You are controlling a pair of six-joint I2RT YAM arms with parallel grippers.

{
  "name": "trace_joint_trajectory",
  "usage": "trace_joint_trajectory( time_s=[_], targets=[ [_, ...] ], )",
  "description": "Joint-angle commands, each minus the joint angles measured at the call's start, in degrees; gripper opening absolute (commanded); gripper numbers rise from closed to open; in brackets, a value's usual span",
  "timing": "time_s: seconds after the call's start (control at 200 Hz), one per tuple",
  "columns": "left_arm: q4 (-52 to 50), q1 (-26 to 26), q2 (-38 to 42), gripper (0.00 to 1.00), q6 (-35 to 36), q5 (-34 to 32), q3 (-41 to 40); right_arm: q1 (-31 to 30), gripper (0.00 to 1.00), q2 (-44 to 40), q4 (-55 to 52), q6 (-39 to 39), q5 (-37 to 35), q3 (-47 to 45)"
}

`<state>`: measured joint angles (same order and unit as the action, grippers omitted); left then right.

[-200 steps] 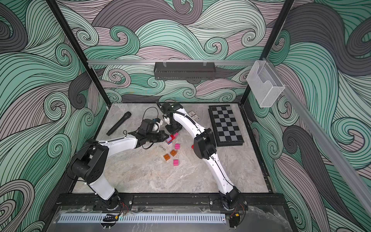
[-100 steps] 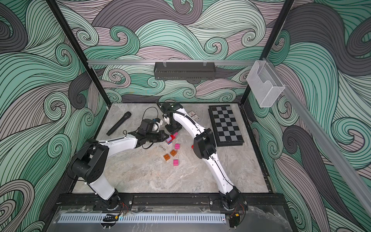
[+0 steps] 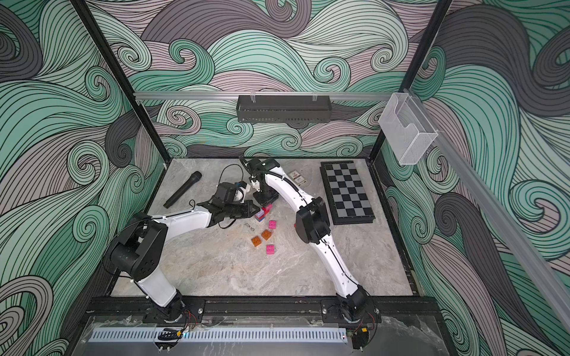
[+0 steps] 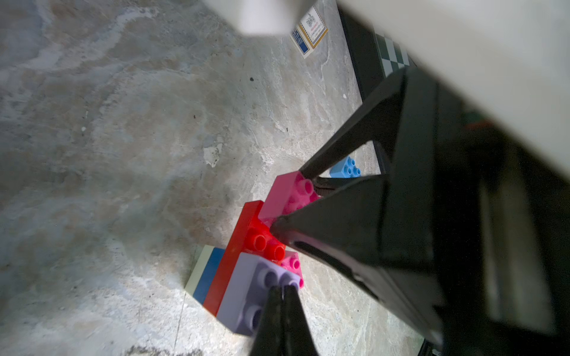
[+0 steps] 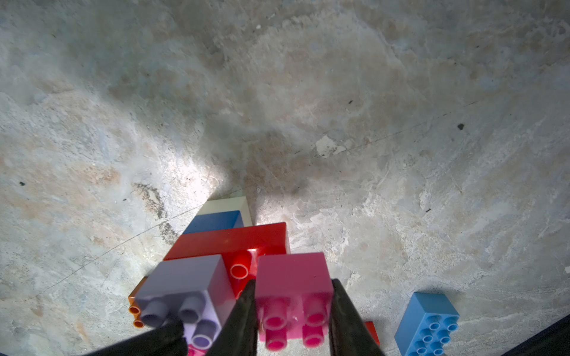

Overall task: Assemble the letter p with lego
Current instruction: Assemble the lego brick with the lego brick.

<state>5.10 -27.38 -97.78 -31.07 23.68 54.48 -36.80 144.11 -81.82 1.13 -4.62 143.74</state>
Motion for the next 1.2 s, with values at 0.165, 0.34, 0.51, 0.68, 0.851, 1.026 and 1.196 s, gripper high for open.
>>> trace_joint_trajectory(
  time_s=[0.165,0.34,0.51,0.68,0.851,1.026,1.196],
  targets=[
    [-6.72,0.48,-2.29,0.00,1.18,-1.81,-1.96,-1.02,0.21,1.87,-1.89,2.03,0.26,0.71],
    [-6.84,0.69,-2.22,0.00,1.35,-1.83,-2.32,-1.64,0.21,2.12,-1.95,3.05,0.33,0.49],
    [-6.69,1.03,-2.13,0.00,1.53,-1.80,-2.89,-1.93,0.21,2.31,-1.95,3.29,0.34,0.07],
    [-6.60,1.34,-1.97,0.00,1.53,-1.71,-3.37,-1.88,0.21,2.38,-1.94,3.58,-0.07,-0.91],
    [-6.60,1.53,-1.81,0.00,1.58,-1.62,-3.58,-1.86,0.21,2.56,-1.93,4.21,-2.41,-0.62],
    [-6.59,1.69,-1.63,0.00,1.79,-1.62,-4.00,-1.53,0.21,3.41,-1.92,4.57,-3.45,2.16],
    [-6.70,1.93,-1.67,0.00,1.90,-1.53,-4.31,-1.22,0.21,3.78,-1.86,4.58,-4.03,3.31]
  ],
)
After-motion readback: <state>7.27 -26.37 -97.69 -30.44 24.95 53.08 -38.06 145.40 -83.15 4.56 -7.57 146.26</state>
